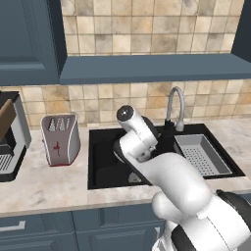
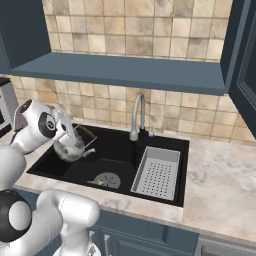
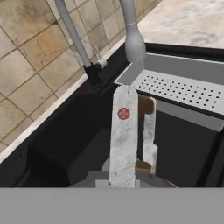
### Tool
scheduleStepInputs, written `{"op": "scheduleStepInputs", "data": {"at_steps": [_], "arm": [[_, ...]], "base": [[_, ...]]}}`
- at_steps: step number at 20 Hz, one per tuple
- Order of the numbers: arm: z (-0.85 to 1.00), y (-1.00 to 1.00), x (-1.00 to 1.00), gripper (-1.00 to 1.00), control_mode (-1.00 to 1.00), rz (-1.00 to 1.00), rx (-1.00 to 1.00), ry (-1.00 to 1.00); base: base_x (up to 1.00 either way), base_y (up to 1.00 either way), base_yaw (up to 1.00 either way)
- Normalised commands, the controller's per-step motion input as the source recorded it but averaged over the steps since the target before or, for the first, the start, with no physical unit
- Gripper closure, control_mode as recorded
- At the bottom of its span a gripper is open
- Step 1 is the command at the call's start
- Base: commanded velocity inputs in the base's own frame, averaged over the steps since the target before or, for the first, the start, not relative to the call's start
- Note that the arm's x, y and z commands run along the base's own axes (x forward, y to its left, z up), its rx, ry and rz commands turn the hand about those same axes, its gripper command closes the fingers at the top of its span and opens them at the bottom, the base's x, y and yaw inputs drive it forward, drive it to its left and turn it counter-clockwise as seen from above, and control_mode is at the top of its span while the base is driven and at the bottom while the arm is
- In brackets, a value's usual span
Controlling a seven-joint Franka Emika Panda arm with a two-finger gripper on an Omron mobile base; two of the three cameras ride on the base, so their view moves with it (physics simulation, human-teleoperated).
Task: Open the cabinet, pick the kettle from the cabinet, and place it in the sink.
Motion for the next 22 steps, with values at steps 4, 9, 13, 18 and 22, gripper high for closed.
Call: {"op": "scheduleStepInputs", "data": {"at_steps": [4,9,13,18,22], "arm": [[-0.3,-0.01,0.17,1.0,-1.0,0.0,-0.1,0.0],[-0.26,0.0,0.16,1.0,-1.0,-0.01,-0.13,0.0],[-0.23,0.0,0.14,1.0,-1.0,-0.06,-0.05,0.01],[-0.1,0.0,0.19,1.0,-1.0,-0.09,0.0,0.1],[-0.07,-0.03,0.2,1.0,-1.0,-0.07,0.01,0.13]], "base": [[0.0,0.0,0.0],[0.0,0.0,0.0],[0.0,0.0,0.0],[0.0,0.0,0.0],[0.0,0.0,0.0]]}}
